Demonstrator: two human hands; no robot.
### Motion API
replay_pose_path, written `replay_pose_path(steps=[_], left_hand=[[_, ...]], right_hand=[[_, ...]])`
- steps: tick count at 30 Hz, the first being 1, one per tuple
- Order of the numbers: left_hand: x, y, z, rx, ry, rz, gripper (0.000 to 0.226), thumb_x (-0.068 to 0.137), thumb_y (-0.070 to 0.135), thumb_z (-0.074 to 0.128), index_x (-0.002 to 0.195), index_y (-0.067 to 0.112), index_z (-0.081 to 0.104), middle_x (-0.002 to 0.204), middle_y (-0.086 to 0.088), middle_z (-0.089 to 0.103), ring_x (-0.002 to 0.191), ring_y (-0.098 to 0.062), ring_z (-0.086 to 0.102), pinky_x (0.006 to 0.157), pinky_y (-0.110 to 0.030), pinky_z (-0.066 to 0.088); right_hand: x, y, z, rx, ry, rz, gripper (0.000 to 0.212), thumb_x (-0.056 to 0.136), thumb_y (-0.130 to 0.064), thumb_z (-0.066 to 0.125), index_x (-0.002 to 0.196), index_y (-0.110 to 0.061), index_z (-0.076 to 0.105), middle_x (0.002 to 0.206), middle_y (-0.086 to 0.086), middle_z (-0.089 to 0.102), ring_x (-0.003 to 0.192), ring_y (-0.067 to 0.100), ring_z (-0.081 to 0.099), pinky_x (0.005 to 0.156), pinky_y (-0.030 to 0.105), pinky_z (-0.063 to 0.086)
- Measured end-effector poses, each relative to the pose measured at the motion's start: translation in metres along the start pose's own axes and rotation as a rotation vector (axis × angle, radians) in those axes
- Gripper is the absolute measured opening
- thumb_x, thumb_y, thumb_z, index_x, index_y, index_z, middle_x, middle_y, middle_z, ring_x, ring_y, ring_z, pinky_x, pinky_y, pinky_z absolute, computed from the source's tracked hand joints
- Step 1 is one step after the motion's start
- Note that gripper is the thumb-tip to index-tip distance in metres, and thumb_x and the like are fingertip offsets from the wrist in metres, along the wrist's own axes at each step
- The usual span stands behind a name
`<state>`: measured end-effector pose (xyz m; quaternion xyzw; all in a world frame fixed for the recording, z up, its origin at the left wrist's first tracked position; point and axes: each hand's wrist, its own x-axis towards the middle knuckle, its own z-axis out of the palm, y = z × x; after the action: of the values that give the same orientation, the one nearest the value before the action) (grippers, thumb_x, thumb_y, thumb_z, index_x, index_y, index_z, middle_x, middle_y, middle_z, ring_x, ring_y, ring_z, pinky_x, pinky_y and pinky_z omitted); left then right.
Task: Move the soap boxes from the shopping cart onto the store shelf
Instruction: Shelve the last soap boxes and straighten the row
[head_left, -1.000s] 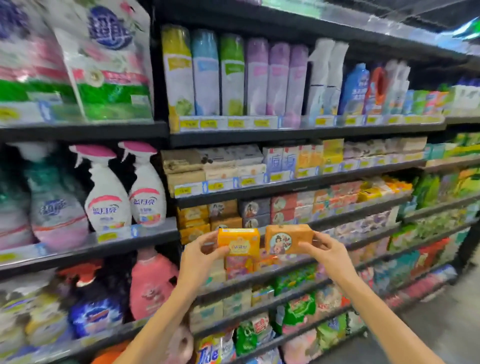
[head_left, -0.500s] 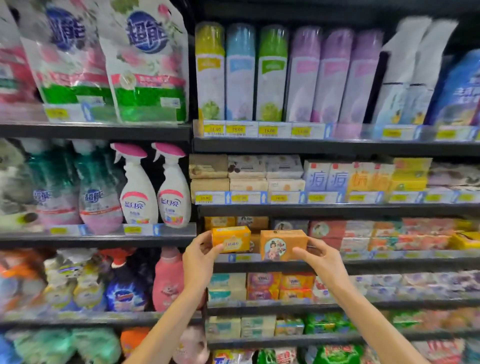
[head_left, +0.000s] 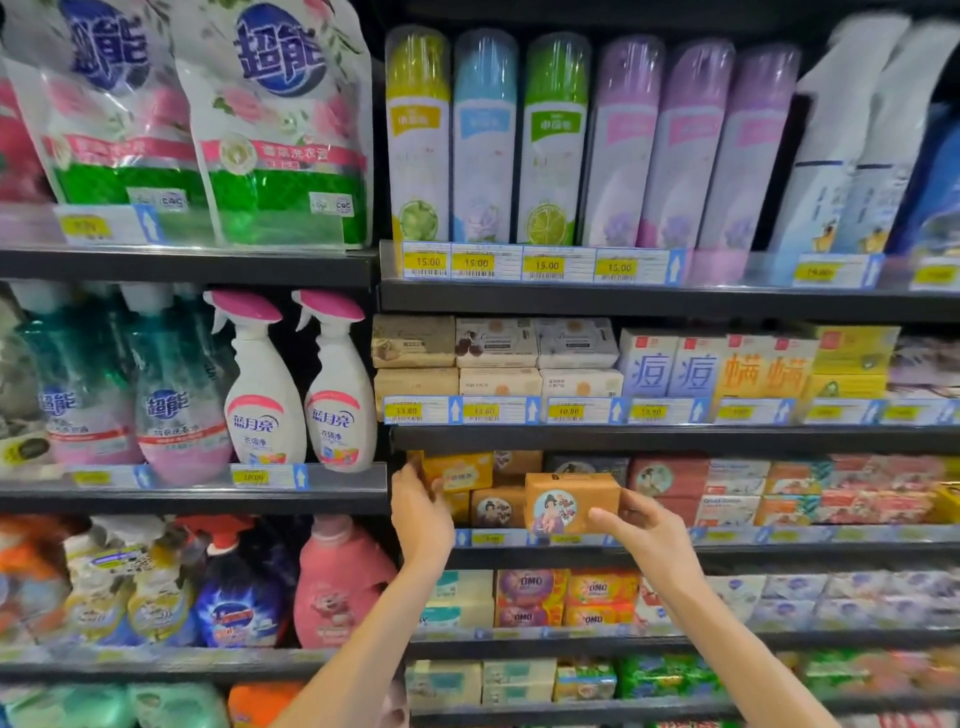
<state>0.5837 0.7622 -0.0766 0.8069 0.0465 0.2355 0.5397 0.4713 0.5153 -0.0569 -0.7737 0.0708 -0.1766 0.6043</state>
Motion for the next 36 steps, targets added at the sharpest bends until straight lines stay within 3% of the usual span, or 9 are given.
replay_pose_path(steps=[5,8,11,13,17,20,25,28,36], left_hand=[[0.004,-0.010,0.011,0.022,0.045,0.010,0.035,0.099,0.013,0.055,0.134,0.013,0.055,0.123,-0.010,0.060,0.113,-0.032,0.061,0.090,-0.041,0.048],[-0.003,-0.015,0.013,0.004,0.031,0.038,0.049,0.100,0.011,0.053,0.147,0.013,0.041,0.133,-0.009,0.054,0.122,-0.027,0.057,0.101,-0.040,0.048],[-0.019,-0.017,0.012,0.060,-0.017,0.085,0.069,0.099,0.008,0.054,0.158,0.009,0.018,0.157,-0.010,0.033,0.144,-0.022,0.035,0.118,-0.029,0.026],[-0.028,-0.017,0.009,0.131,-0.027,0.158,0.075,0.099,0.011,0.055,0.159,0.006,0.010,0.165,-0.012,0.018,0.152,-0.022,0.019,0.123,-0.031,0.017],[-0.039,-0.018,0.008,0.281,-0.023,0.352,0.071,0.092,0.007,0.064,0.154,0.008,0.029,0.165,-0.014,0.011,0.154,-0.025,0.014,0.120,-0.040,0.032],[-0.040,-0.018,0.010,0.426,-0.042,0.512,0.062,0.085,0.003,0.072,0.142,0.010,0.050,0.156,-0.019,0.030,0.148,-0.034,0.026,0.111,-0.044,0.045],[-0.033,-0.020,0.014,0.601,-0.208,0.790,0.077,0.068,-0.006,0.080,0.139,0.009,0.055,0.145,-0.010,0.053,0.136,-0.031,0.047,0.111,-0.045,0.045],[-0.027,-0.014,0.013,0.696,-0.271,0.791,0.079,0.062,-0.001,0.084,0.136,0.014,0.060,0.143,-0.005,0.056,0.133,-0.031,0.050,0.101,-0.047,0.050],[-0.018,-0.015,0.012,0.768,-0.309,0.751,0.069,0.070,0.005,0.079,0.136,0.014,0.060,0.141,-0.003,0.059,0.134,-0.030,0.047,0.109,-0.051,0.041]], right_hand=[[0.003,0.003,0.009,0.019,0.018,0.012,0.026,0.078,-0.033,0.082,0.102,-0.037,0.071,0.098,-0.016,0.076,0.093,0.000,0.069,0.080,0.024,0.051],[0.003,0.007,0.016,0.025,0.027,0.022,0.034,0.077,-0.036,0.082,0.109,-0.031,0.072,0.102,-0.014,0.076,0.096,0.003,0.070,0.085,0.028,0.053],[0.005,0.011,0.021,0.013,0.010,0.033,0.037,0.077,-0.039,0.082,0.112,-0.030,0.072,0.106,-0.012,0.075,0.101,0.006,0.069,0.093,0.036,0.054],[0.006,0.013,0.023,0.007,0.011,0.036,0.037,0.076,-0.040,0.083,0.110,-0.031,0.072,0.107,-0.012,0.075,0.102,0.006,0.069,0.094,0.038,0.054],[0.007,0.012,0.029,0.008,0.023,0.039,0.025,0.076,-0.040,0.082,0.098,-0.041,0.069,0.109,-0.014,0.073,0.103,0.004,0.066,0.092,0.034,0.052],[0.008,0.012,0.034,0.005,0.028,0.031,0.026,0.076,-0.039,0.083,0.098,-0.042,0.068,0.110,-0.014,0.073,0.104,0.005,0.067,0.090,0.031,0.052],[0.008,0.009,0.035,0.012,0.030,0.036,0.026,0.077,-0.034,0.083,0.094,-0.045,0.066,0.108,-0.016,0.071,0.099,-0.002,0.065,0.083,0.023,0.049],[0.008,0.010,0.034,0.032,0.044,0.042,0.026,0.079,-0.030,0.083,0.093,-0.045,0.066,0.107,-0.017,0.071,0.092,-0.011,0.065,0.077,0.017,0.047],[0.012,0.013,0.037,0.039,0.041,0.038,0.027,0.080,-0.027,0.081,0.098,-0.039,0.066,0.104,-0.019,0.069,0.087,-0.016,0.064,0.079,0.017,0.048]])
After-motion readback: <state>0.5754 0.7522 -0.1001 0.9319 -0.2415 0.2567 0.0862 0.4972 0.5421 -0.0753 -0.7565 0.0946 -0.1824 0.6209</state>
